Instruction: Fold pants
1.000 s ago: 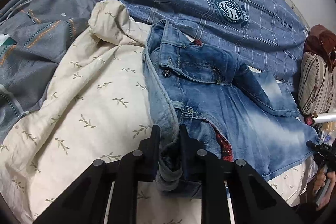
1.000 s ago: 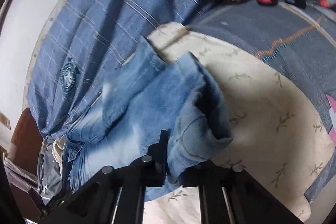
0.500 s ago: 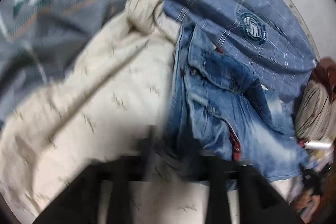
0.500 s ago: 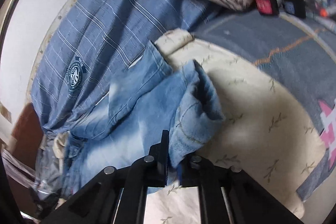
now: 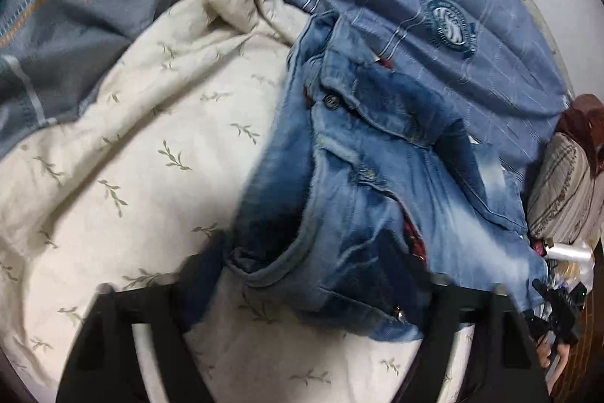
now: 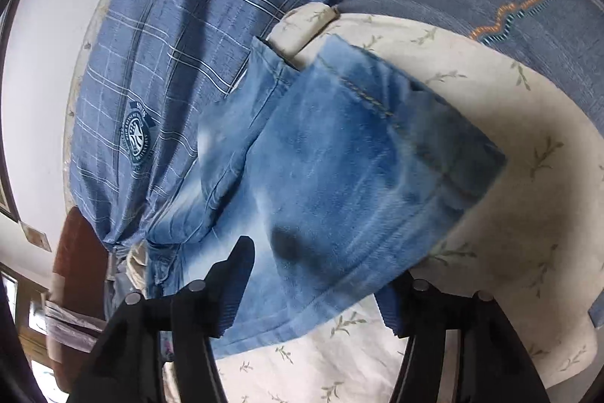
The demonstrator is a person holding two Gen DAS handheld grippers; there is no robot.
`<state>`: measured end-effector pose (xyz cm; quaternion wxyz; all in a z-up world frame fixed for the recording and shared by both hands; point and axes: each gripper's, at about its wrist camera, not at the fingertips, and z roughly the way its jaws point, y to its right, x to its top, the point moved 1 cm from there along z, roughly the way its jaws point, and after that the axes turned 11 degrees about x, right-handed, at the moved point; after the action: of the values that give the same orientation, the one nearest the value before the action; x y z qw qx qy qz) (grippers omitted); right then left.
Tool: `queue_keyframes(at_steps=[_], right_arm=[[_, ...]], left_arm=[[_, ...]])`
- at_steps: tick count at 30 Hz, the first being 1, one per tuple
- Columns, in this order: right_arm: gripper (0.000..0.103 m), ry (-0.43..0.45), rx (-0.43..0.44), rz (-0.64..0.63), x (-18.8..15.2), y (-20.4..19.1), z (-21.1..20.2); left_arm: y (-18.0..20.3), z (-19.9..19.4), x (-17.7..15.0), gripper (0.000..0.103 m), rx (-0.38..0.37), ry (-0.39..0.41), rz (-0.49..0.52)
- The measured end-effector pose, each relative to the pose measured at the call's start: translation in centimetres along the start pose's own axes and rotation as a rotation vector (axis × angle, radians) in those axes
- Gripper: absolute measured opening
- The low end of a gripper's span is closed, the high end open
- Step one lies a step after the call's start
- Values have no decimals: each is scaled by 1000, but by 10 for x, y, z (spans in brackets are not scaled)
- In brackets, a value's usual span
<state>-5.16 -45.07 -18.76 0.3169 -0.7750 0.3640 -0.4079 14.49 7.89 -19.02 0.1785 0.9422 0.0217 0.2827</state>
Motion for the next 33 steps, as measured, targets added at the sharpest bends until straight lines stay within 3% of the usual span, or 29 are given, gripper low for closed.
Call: queue_keyframes(at_steps=[1, 4, 6, 7, 8, 13, 19, 25, 27, 30, 33], right_arm=[[64, 12, 8, 6, -1, -1, 1], [61, 27, 16, 16, -2, -5, 6], [49, 32, -9, 4, -3, -8, 8], [33, 32, -25, -6, -3, -9, 9], [27, 33, -30, -11, -3, -10, 10], [16, 58, -24, -92, -7, -25, 6], [13, 101, -14, -223, -15, -44, -11], [12, 109, -5, -226, -22, -42, -34], [12, 97, -17, -221, -25, -38, -38], [13, 4, -112, -200, -26, -26, -27], [17, -101, -126, -129, -25, -10, -17]], left_arm=[[0, 5, 0, 52, 0, -19, 0], [0, 4, -2, 40, -36, -11, 4], [5, 2, -2, 37, -21, 6, 44], [6, 1, -3, 35, -18, 10, 57], [7, -1, -3, 33, -27, 17, 60], [5, -13, 0, 30, -72, 66, 59], [4, -40, -3, 28, -132, 144, 74], [-8, -65, -19, 28, -137, 152, 74], [-14, -68, -26, 28, -112, 144, 72], [-27, -64, -33, 29, -64, 70, 26], [-25, -57, -38, 36, 42, 24, 61]])
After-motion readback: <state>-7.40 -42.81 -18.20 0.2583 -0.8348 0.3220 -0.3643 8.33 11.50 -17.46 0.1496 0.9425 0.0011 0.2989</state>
